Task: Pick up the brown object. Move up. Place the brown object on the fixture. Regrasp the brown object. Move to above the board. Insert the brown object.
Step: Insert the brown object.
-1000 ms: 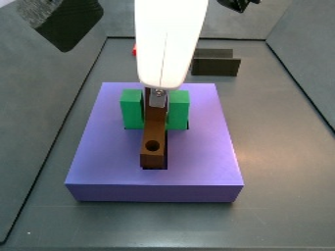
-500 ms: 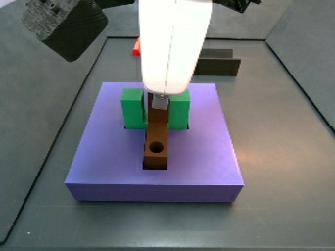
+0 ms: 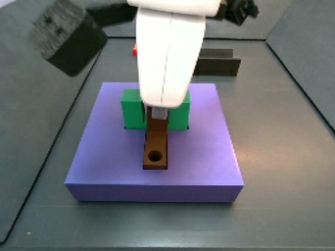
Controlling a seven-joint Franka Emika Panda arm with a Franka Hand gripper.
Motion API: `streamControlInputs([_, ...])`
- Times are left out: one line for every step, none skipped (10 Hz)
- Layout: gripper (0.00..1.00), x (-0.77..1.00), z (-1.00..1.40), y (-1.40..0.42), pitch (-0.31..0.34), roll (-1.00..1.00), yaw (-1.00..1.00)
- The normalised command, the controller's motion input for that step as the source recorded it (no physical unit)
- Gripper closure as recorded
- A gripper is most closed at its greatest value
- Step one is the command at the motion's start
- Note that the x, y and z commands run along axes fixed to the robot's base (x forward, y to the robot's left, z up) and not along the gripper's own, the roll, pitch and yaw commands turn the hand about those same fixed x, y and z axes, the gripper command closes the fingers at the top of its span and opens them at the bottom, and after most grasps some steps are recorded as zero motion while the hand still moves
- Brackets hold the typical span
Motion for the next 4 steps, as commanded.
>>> streamControlInputs([1.0, -0.02, -0.64, 0.09, -0.144, -0.09, -0.08])
streamControlInputs([1.0, -0.13, -0.71, 0.03, -0.149, 0.0, -0.06])
streamControlInputs([1.0, 0.0, -0.16, 0.0, 0.0, 0.0, -0.01])
streamControlInputs([1.0, 0.0, 0.0, 0.0, 0.0, 0.0, 0.0])
